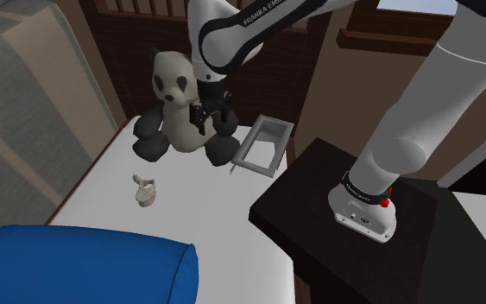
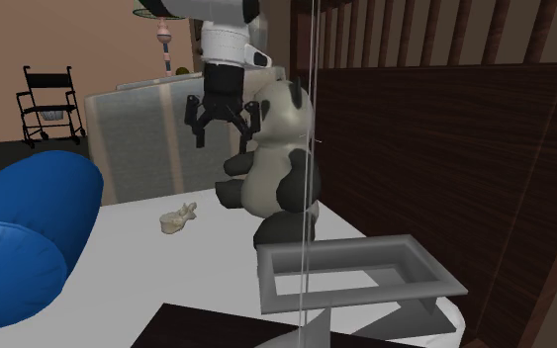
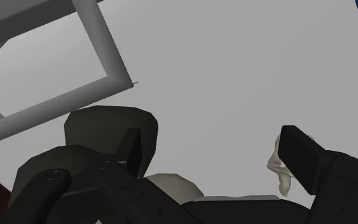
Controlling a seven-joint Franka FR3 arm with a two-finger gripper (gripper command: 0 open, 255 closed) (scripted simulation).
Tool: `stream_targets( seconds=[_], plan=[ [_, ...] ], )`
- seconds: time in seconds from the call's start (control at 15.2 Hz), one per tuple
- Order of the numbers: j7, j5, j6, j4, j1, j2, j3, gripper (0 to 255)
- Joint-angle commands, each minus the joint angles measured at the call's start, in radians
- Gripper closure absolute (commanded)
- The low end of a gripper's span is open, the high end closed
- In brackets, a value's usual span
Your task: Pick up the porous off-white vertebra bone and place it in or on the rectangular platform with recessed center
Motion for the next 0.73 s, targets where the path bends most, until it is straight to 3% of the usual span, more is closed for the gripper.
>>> stream_targets(
  seconds=[0.0,0.66],
  plan=[
    [0.047,-0.018,0.023,0.050,0.010,0.083,0.011,0],
    [0.237,-0.109,0.073,0.368,0.103,0.496,-0.001,0]
  ],
)
